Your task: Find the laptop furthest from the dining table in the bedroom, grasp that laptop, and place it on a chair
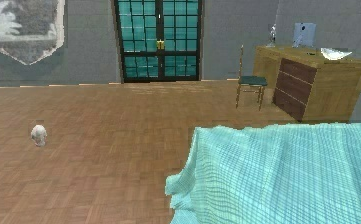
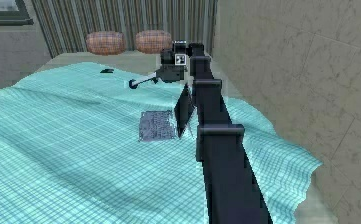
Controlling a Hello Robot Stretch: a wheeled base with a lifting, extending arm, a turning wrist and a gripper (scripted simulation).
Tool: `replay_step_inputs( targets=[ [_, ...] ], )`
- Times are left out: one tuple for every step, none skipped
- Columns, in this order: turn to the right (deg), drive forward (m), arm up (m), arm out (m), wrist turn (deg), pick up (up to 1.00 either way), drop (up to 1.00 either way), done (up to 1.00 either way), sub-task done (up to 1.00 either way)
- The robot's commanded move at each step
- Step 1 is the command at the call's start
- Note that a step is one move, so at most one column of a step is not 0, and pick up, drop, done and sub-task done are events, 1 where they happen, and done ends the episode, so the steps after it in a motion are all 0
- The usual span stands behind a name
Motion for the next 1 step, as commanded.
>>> replay_step_inputs(
  targets=[
    [0.0,0.0,-0.3,0.0,0.0,0.0,0.0,0.0,0.0]
  ],
)
